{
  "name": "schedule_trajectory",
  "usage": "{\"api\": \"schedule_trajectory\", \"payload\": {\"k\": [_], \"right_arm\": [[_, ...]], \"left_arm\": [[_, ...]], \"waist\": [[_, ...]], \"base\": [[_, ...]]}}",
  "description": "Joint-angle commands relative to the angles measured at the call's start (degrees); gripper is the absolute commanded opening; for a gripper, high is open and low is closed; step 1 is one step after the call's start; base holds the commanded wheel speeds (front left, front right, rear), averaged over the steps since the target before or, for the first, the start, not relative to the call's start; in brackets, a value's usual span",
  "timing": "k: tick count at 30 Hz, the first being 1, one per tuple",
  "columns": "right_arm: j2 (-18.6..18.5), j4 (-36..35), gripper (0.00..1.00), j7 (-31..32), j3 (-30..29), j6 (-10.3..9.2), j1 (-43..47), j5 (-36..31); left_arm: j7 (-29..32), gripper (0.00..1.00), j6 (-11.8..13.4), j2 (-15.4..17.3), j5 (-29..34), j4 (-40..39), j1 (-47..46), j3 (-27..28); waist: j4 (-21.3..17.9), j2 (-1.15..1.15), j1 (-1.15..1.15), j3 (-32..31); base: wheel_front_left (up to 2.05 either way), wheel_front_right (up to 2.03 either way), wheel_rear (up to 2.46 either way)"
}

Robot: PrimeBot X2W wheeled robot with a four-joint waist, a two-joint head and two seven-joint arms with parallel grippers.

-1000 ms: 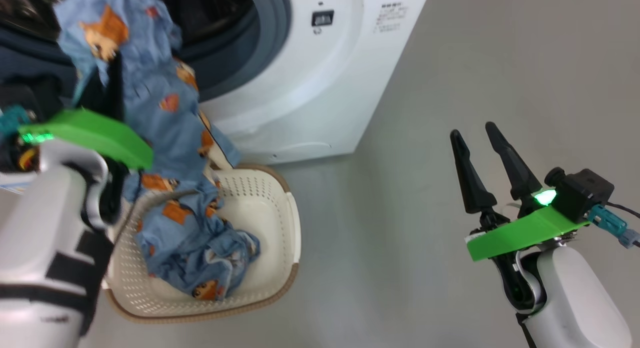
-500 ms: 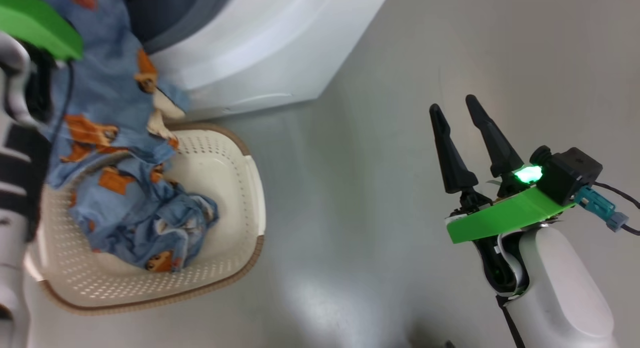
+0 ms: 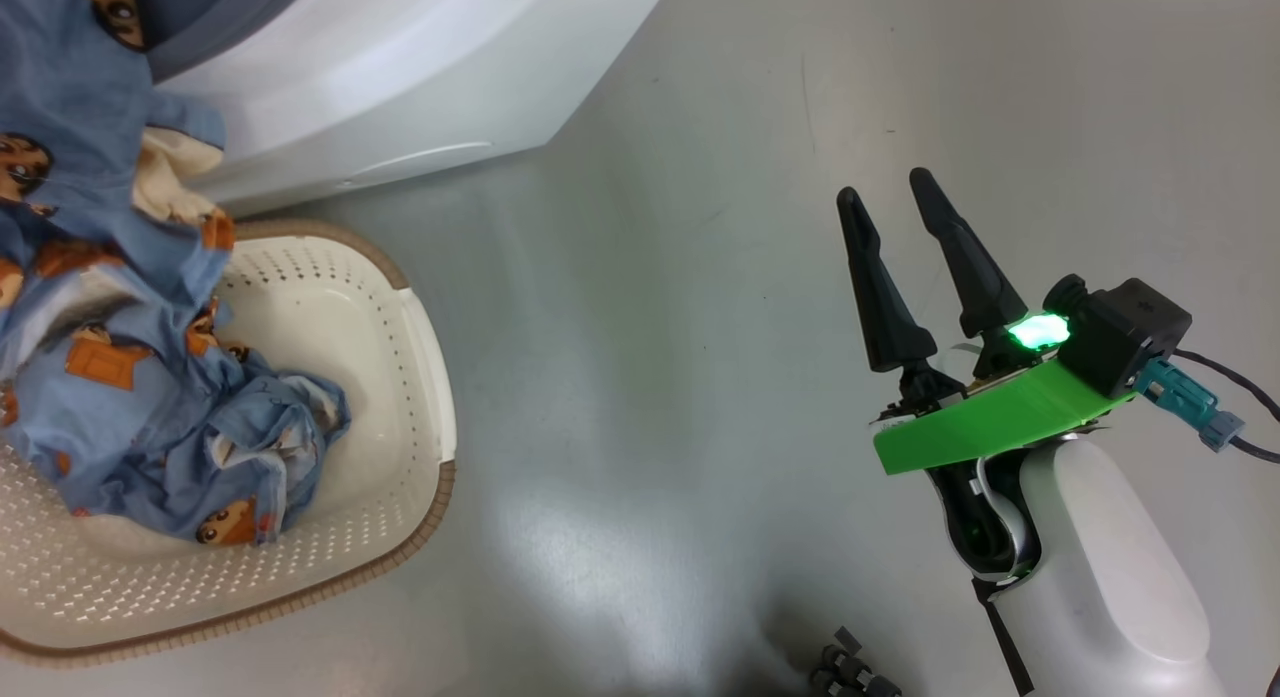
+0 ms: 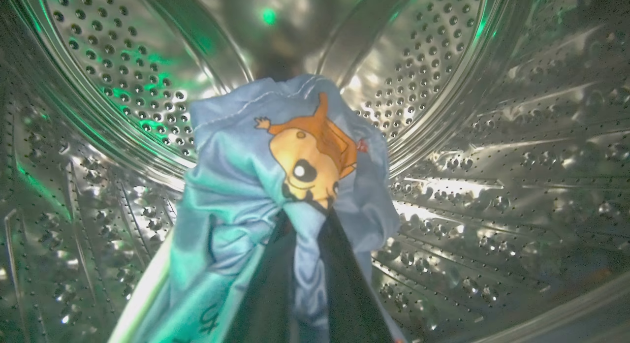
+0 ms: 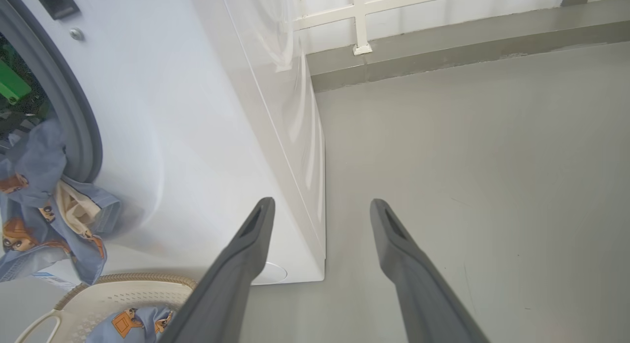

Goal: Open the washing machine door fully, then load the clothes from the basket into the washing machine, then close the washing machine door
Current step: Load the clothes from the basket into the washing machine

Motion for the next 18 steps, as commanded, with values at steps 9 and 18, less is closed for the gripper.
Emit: {"api": "schedule_trajectory", "payload": {"k": [9,18], "right_arm": [[0.33,-1.46,1.0,-0.27,0.17,0.09,0.44,-0.83],[-0.12,-1.46,1.0,-0.27,-0.14,0.09,0.67,-1.02]], "left_arm": [[-0.31,1.0,-1.22,-0.24,0.96,6.5,-0.8,-0.96],[-0.18,1.0,-2.97,-2.22,-0.07,9.14,0.9,-2.68]], "waist": [[1.96,0.0,0.0,-0.8],[4.65,0.0,0.0,-3.47]], "base": [[0.0,0.0,0.0],[0.0,0.0,0.0]]}}
